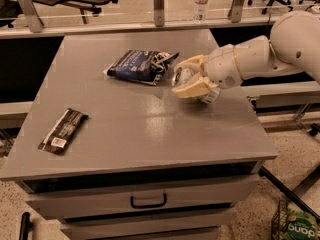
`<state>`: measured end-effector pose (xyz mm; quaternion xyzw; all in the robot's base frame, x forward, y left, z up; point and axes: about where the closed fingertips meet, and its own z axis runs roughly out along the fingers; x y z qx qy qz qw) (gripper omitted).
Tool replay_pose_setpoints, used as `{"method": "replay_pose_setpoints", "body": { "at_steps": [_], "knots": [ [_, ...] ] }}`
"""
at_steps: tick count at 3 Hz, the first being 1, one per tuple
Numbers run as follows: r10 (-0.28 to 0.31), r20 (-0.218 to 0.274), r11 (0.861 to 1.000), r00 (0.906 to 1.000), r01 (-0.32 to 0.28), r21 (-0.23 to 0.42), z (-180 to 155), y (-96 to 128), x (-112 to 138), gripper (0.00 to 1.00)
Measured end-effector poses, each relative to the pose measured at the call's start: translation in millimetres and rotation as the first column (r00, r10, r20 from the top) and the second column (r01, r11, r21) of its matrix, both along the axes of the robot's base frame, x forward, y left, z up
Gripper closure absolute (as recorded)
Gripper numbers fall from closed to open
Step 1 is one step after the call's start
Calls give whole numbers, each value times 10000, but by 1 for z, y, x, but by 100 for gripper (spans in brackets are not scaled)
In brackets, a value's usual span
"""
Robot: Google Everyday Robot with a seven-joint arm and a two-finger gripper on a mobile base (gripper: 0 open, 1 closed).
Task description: Place 7up can upright
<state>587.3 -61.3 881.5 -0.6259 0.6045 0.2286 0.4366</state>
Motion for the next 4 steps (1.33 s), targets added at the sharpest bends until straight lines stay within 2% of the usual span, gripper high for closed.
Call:
{"method": "replay_pose_setpoints", "body": {
  "at_steps": [2,3,4],
  "knots": [
    [-41,131,9999,9999,39,140,22,-1,7,100],
    [-217,177,9959,9996,200,882,49,-1,12,100],
    [-177,36,9705,9998,163,2404,60,-1,12,100]
  ]
}}
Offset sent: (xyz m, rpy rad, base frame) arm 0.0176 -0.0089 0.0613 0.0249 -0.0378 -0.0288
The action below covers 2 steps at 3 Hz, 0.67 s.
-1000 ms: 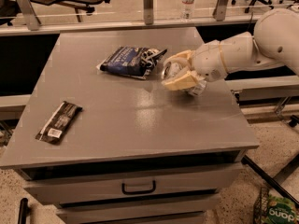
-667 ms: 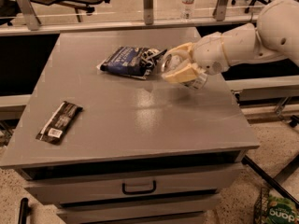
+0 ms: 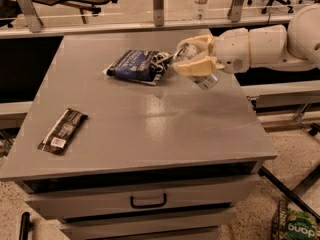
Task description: Place 7up can upright
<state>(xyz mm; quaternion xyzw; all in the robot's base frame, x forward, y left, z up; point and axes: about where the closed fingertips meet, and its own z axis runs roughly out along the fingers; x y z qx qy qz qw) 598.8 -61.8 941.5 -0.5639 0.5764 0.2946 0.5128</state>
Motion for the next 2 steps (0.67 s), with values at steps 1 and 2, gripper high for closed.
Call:
{"method": "replay_pose_setpoints", "body": {
  "at_steps": [1,2],
  "knots": [
    [71,-29,9901,10000,-66,1403,9,-5,-3,100],
    [167,-20,9713,9999,-158,2372,16,-12,-7,100]
  ]
}}
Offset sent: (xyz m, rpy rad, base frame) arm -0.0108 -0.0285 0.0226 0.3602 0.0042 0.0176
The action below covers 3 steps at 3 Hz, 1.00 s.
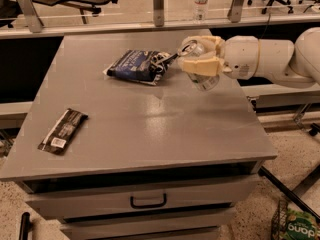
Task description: Place 7up can upright
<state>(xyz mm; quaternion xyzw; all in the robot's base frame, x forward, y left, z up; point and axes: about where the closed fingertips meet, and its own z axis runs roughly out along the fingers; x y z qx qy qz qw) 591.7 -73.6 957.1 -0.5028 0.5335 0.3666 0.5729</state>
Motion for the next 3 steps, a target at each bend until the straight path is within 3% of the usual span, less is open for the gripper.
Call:
{"method": "replay_pose_setpoints", "body": {
  "at_steps": [1,3],
  "knots": [
    [39,-102,9973,9999,-32,734,-2,-5,-3,100],
    [-197,-634,9918,9978,275,1251,-26,-19,-12,100]
  ]
}}
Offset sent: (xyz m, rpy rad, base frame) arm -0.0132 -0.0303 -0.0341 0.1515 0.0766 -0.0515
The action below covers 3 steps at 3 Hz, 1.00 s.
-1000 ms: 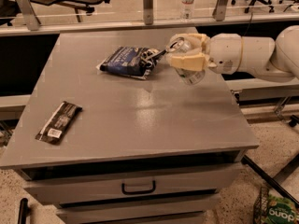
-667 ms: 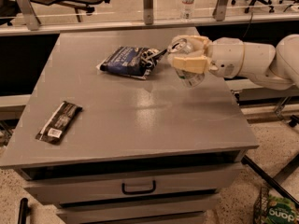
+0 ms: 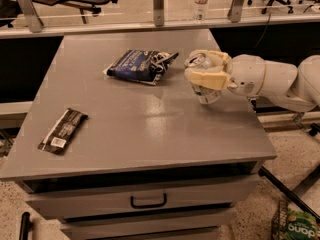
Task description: Place 7up can upright
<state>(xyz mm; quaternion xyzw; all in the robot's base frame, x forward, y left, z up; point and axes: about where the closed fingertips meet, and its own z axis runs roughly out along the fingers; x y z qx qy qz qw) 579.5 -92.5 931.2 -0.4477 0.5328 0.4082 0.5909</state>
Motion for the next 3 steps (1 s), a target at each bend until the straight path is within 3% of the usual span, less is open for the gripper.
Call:
{"method": "replay_pose_setpoints", "body": {
  "at_steps": [1,3],
  "knots": [
    [-71,-321,9999,9995,73,82,-13,-5,-3,98],
    [-180,-459,9997,9988,187,150,-18,-8,-1,38]
  ]
}}
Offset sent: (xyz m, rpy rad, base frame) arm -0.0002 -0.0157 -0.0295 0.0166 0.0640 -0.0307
